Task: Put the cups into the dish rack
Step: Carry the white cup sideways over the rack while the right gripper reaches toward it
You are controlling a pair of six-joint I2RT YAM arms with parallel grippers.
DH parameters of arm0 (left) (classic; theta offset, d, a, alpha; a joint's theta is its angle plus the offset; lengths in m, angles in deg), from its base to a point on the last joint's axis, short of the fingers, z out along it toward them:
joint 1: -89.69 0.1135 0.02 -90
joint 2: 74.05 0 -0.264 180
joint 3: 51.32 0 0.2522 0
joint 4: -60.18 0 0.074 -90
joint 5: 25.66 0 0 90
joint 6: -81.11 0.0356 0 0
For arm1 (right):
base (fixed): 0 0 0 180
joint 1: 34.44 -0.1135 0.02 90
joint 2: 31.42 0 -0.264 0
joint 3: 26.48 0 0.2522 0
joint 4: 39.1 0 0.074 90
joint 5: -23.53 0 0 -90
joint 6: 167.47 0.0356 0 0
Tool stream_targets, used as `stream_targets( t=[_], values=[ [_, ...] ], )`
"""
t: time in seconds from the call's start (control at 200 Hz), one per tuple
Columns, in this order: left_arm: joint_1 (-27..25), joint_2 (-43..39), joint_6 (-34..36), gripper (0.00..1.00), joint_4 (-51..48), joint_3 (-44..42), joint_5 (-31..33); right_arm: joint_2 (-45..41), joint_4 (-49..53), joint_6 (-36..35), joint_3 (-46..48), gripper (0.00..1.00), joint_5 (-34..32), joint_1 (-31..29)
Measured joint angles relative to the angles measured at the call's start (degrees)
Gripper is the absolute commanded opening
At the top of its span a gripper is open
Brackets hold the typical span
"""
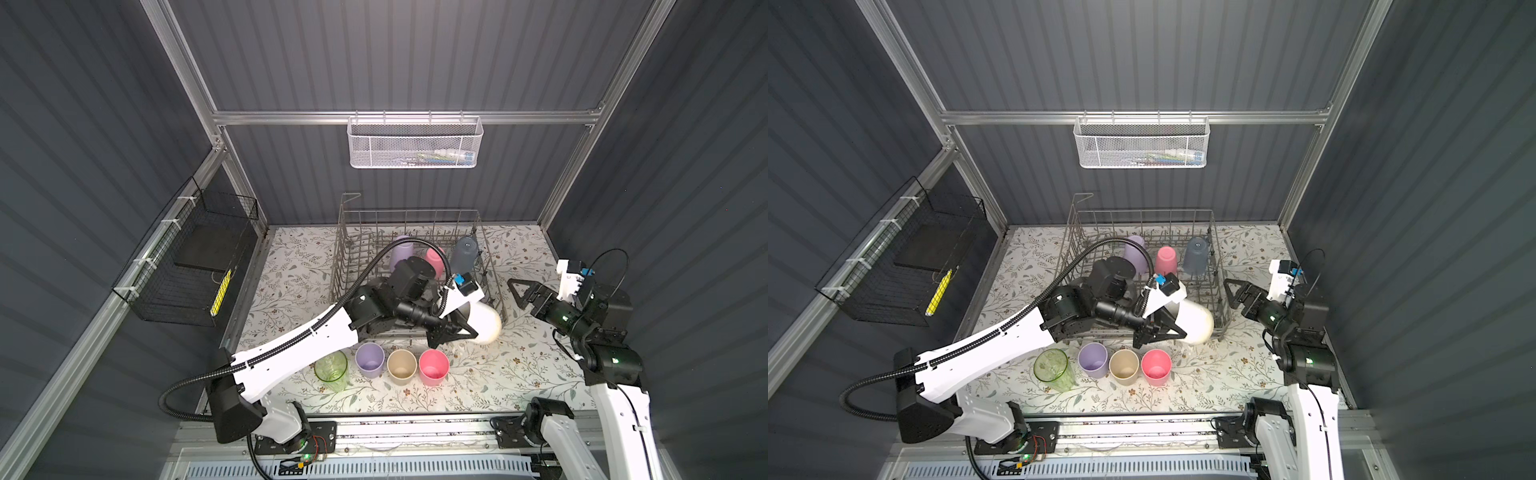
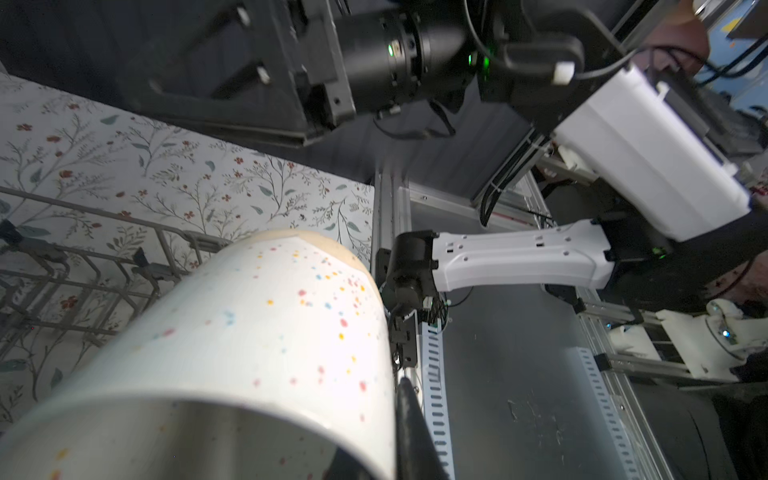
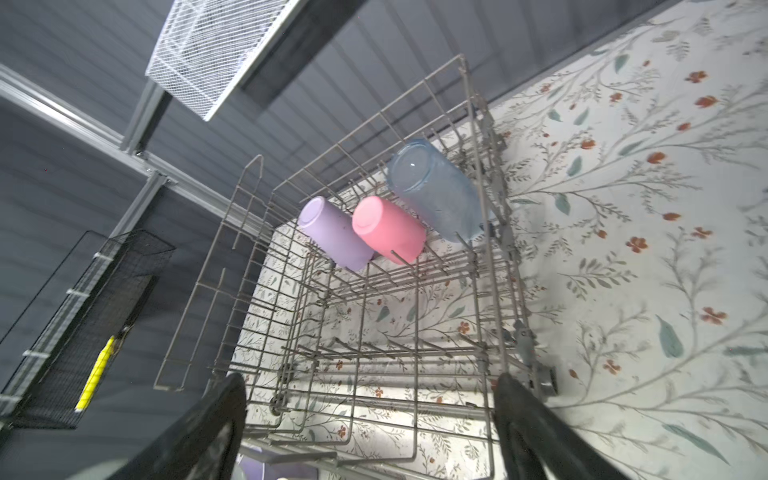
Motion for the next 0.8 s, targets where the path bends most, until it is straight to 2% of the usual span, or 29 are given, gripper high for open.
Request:
stream_targets(
  t=[0.2, 0.405, 0.595, 0.8],
  values=[
    [8.35, -0.31, -15.26, 0.0, 17.55, -5.29, -7.74, -2.89, -5.75, -0.63, 0.5, 0.95, 6.21, 0.0],
    [13.99, 3.3, -32.44, 0.0, 35.43, -6.91, -13.2, -5.03, -13.84, 1.99, 4.13, 0.98, 12.96, 0.0],
    [16.44, 8.11, -47.69, 0.0, 52.72, -8.55, -16.87, -4.0, -19.39, 6.05, 5.81, 0.99, 18.12, 0.0],
    [16.52, 10.58, -55.45, 0.0, 59.78, -8.59, -19.58, -3.17, -26.03, 10.75, 7.32, 0.99, 21.46, -0.11]
  ],
)
